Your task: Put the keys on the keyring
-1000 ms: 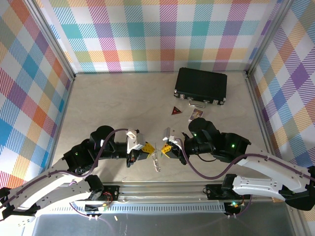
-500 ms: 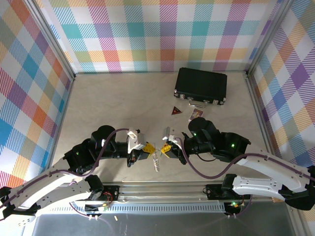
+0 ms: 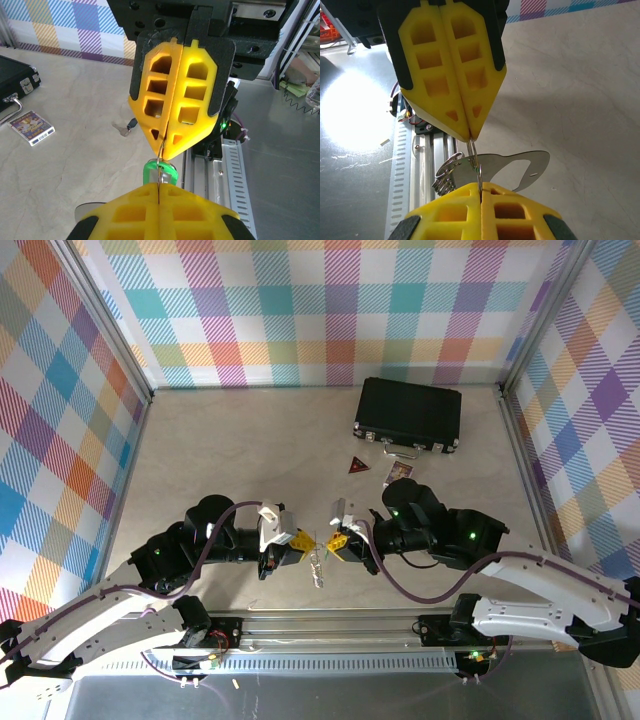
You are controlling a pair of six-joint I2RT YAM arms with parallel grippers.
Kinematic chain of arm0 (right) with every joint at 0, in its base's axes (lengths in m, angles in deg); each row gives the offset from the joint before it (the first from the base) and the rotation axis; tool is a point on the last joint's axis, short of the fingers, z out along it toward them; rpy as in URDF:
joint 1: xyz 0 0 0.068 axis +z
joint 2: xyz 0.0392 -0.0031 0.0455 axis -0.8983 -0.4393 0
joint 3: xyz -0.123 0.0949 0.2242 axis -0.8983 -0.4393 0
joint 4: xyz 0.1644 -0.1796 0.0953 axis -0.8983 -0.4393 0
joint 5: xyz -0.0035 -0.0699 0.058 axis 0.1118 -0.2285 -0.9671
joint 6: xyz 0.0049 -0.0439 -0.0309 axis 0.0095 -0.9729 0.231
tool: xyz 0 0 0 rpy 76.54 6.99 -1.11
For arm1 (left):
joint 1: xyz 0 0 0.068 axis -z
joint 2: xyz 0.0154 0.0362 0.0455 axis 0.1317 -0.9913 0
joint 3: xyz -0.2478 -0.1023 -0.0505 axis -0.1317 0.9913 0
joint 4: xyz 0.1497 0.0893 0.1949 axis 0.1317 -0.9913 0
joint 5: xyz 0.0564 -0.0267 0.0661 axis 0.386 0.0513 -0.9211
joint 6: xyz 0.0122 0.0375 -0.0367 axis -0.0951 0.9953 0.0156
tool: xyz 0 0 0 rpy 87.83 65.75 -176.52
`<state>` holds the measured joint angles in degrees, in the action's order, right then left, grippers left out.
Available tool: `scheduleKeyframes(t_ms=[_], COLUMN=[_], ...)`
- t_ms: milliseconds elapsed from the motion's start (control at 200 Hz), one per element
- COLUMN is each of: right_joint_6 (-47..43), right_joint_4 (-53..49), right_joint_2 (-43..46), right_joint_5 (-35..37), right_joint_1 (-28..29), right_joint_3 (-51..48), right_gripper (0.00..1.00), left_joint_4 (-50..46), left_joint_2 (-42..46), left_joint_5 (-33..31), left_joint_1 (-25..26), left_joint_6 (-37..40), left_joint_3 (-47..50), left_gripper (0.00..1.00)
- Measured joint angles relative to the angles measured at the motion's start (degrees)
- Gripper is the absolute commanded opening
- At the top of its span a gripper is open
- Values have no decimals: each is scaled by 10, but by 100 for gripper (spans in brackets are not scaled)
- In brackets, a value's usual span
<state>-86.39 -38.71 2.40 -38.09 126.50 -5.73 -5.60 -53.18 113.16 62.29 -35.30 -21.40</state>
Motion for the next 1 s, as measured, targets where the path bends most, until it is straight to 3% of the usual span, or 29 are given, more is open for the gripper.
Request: scheduleKeyframes(t_ms=[1000], right_joint_6=[0], right_joint_4=[1], right_joint_2=[-1], right_joint_5=[-2], right_joint_1=[0], right_joint_3=[0], right_gripper=[0], left_joint_4=[0], left_joint_2=[0], left_joint_5=[0], left_joint_1=[0], left_joint_6=[0], left_joint_3=[0], left_gripper=[0])
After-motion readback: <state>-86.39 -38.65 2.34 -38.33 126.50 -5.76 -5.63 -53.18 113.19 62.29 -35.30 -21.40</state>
